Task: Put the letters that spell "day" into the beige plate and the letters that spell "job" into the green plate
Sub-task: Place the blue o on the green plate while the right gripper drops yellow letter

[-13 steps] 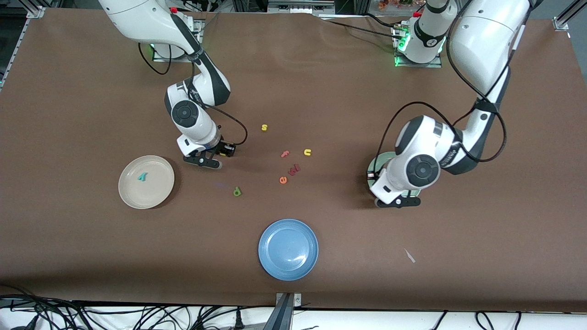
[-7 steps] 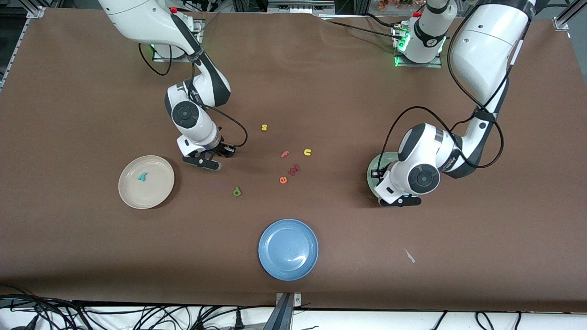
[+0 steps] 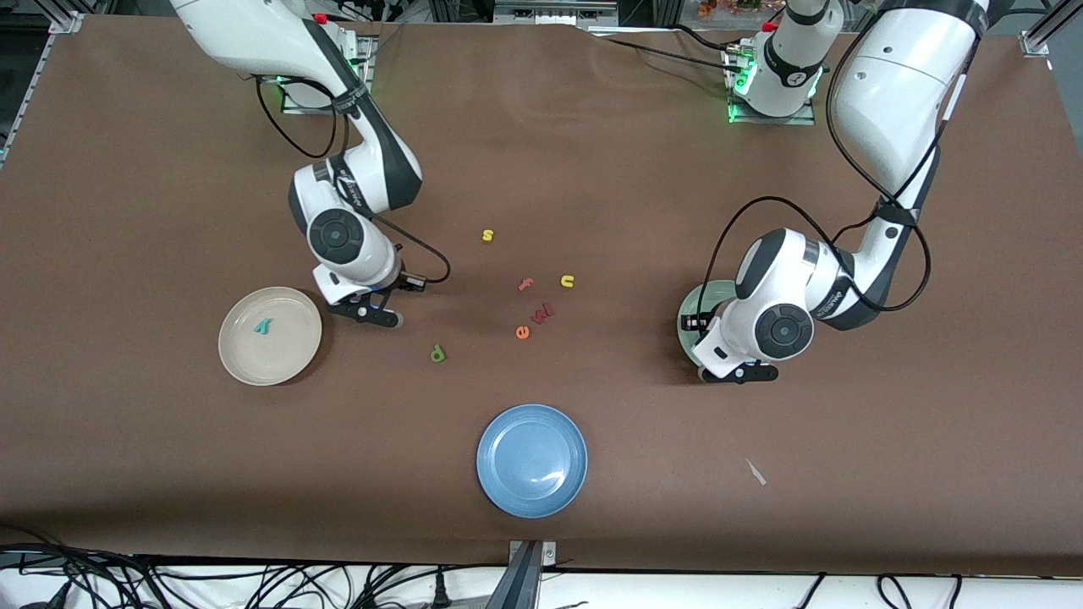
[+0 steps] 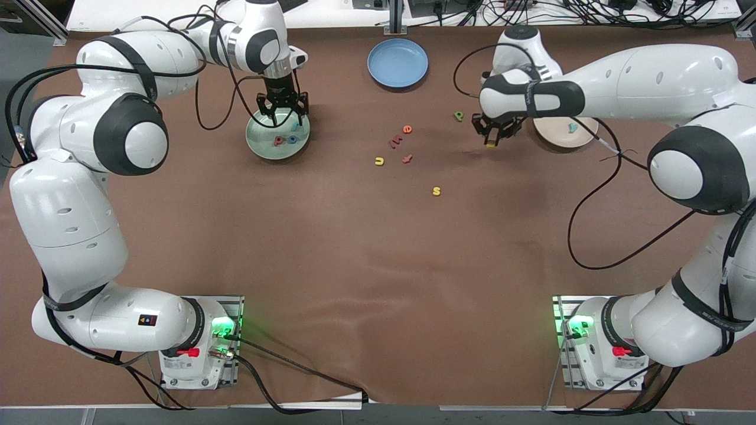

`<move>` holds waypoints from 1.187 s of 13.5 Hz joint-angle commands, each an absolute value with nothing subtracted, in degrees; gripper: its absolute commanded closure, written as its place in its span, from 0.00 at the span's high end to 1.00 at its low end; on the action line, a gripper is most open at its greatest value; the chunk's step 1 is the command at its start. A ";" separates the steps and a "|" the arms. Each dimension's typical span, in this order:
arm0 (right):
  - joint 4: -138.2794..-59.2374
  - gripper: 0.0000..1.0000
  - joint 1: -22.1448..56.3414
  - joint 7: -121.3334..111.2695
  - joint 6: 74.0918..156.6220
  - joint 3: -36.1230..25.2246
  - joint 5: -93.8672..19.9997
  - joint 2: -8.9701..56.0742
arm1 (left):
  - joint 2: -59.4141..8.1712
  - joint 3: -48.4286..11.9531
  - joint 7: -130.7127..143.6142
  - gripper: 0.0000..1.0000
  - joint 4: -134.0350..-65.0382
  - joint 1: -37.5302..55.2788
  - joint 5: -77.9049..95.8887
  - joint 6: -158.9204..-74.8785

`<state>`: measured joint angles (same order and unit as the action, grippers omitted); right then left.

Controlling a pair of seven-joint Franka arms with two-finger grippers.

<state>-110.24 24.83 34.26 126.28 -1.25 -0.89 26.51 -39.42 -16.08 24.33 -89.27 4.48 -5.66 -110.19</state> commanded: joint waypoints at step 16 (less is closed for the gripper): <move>-106.97 1.00 21.79 2.19 124.37 -15.82 -0.88 27.86 | -10.74 -13.46 21.72 1.00 -83.65 -1.14 -2.40 -88.24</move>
<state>-109.04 21.19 1.28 125.43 -15.98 -0.84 27.47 -14.32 -15.26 24.23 -79.73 -0.45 -5.35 -88.16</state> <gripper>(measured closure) 0.357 0.000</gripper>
